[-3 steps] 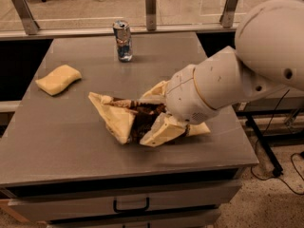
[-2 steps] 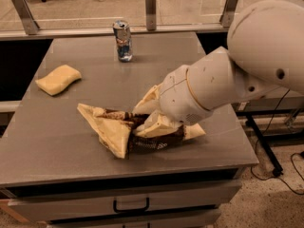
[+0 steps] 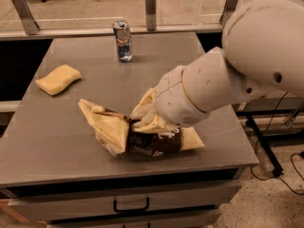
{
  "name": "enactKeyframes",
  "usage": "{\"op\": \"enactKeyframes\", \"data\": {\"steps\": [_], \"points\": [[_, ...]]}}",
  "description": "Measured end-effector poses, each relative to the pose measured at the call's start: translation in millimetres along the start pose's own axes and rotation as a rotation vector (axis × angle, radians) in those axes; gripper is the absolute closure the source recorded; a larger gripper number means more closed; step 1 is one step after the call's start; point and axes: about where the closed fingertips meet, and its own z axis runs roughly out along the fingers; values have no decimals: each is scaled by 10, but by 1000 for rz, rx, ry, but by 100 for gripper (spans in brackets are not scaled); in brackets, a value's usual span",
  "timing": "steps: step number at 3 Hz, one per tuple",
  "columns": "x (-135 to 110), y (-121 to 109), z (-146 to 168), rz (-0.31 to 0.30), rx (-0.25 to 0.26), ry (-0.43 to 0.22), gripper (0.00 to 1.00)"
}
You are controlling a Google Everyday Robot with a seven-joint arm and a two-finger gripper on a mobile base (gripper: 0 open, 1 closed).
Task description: Pick brown chip bag
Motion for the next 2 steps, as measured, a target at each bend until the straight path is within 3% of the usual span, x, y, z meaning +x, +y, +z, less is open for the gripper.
{"op": "enactKeyframes", "data": {"steps": [1, 2], "points": [[-17, -59, -8, 10, 13, -1, 100], [43, -310, -270, 51, 72, -22, 100]]}}
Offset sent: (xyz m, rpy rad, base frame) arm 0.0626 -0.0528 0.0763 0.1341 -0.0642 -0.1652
